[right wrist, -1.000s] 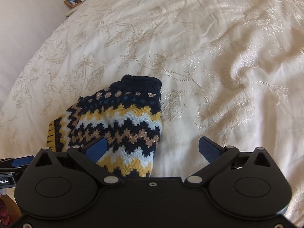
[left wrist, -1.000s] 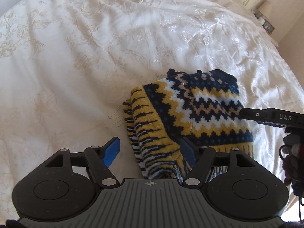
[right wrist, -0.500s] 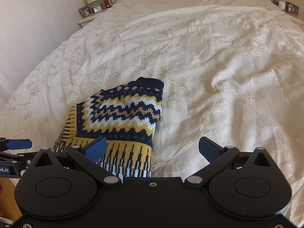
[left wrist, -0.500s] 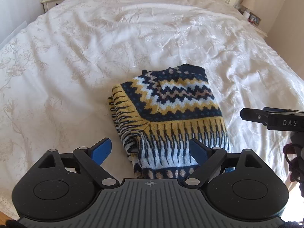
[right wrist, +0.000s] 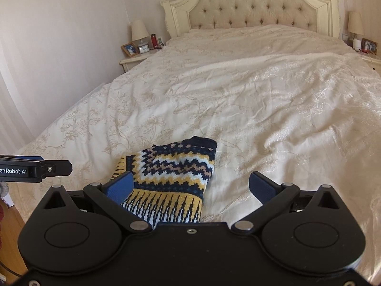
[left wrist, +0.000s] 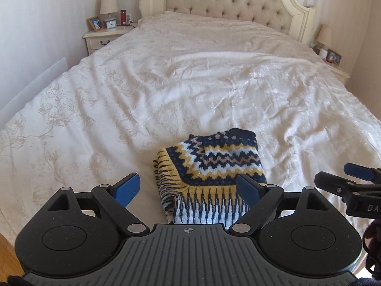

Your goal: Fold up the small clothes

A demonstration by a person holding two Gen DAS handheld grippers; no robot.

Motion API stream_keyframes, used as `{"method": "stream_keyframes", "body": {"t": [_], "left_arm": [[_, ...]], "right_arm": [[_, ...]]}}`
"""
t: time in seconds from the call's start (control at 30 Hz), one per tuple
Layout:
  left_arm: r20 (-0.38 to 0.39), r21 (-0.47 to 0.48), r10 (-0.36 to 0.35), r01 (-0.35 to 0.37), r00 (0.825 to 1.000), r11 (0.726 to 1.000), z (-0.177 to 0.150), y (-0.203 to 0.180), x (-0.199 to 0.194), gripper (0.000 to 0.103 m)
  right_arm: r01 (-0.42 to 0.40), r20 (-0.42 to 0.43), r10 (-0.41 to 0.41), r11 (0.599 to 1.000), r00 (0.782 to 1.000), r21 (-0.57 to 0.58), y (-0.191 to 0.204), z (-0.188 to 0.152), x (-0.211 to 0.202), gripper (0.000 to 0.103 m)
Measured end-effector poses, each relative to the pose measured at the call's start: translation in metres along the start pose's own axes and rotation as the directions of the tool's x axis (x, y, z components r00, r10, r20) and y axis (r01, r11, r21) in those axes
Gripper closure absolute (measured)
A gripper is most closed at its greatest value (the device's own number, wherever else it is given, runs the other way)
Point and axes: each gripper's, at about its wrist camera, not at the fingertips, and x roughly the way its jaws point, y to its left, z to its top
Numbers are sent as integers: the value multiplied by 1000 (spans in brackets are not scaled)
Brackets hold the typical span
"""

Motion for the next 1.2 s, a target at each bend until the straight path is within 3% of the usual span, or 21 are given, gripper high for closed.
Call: {"method": "stream_keyframes", "body": {"t": [0.1, 0.27, 0.53, 1.2], "left_arm": [[-1, 6, 22, -22, 1000, 1000, 1, -5, -2, 15], [-58, 0, 46, -46, 997, 999, -6, -11, 0, 15], [-108, 64, 131, -125, 985, 990, -25, -22, 0, 15], [-244, 39, 108, -101, 964, 994, -44, -20, 15, 15]], "right_arm": [[54, 19, -53, 998, 998, -15, 5, 0, -7, 1], [17, -46, -17, 1000, 999, -2, 4, 0, -8, 1], [19, -121, -11, 998, 993, 60, -4, -12, -8, 1], [-3, -227, 17, 998, 974, 60, -1, -29, 2, 1]]}}
